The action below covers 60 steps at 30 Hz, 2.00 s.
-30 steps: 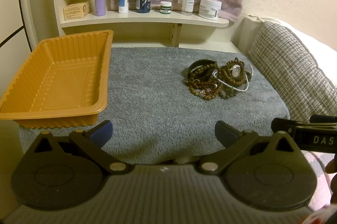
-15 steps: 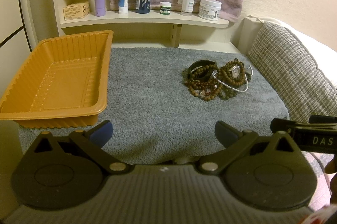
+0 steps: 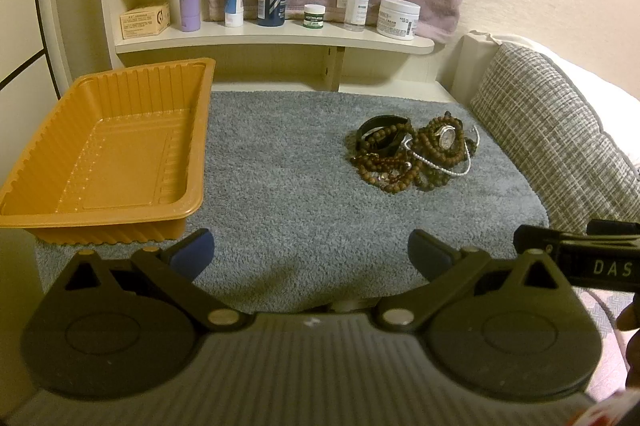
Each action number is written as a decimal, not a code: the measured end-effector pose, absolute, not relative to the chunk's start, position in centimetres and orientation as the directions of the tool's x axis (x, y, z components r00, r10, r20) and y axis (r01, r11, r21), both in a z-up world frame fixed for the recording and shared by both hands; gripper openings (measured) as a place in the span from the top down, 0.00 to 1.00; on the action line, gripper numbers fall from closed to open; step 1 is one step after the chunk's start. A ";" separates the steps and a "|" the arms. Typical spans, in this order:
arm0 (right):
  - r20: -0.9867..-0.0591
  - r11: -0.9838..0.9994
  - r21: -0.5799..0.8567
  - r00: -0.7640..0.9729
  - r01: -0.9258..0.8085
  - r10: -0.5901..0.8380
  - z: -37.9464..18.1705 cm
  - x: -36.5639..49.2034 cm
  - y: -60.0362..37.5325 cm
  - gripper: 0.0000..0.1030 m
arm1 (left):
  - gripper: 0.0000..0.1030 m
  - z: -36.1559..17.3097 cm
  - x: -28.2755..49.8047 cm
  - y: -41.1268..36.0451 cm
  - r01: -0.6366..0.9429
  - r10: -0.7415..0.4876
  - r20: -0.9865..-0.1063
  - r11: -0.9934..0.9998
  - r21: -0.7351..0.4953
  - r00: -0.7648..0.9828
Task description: Organize jewelry
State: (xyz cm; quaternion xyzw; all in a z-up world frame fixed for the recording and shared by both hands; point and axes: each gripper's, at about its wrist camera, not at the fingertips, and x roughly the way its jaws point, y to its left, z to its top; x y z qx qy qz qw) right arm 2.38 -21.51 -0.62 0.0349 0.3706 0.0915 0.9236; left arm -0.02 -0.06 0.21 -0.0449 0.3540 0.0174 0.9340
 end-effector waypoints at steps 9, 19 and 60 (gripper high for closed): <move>-0.678 0.981 0.132 0.709 -0.143 0.195 -0.6 2.3 -21.5 0.00 | 0.01 0.5 0.1 -0.2 -0.066 0.001 -0.660 0.995 -0.074 0.751; -0.677 0.981 0.132 0.710 -0.143 0.195 -0.6 2.2 -21.5 0.00 | 0.01 0.5 0.1 -0.1 -0.065 -0.001 -0.660 0.995 -0.076 0.752; -0.634 0.976 0.139 0.742 -0.165 0.216 0.0 2.6 -20.8 0.00 | 0.08 3.6 -2.0 6.1 -0.155 0.035 -0.548 0.972 -0.174 0.836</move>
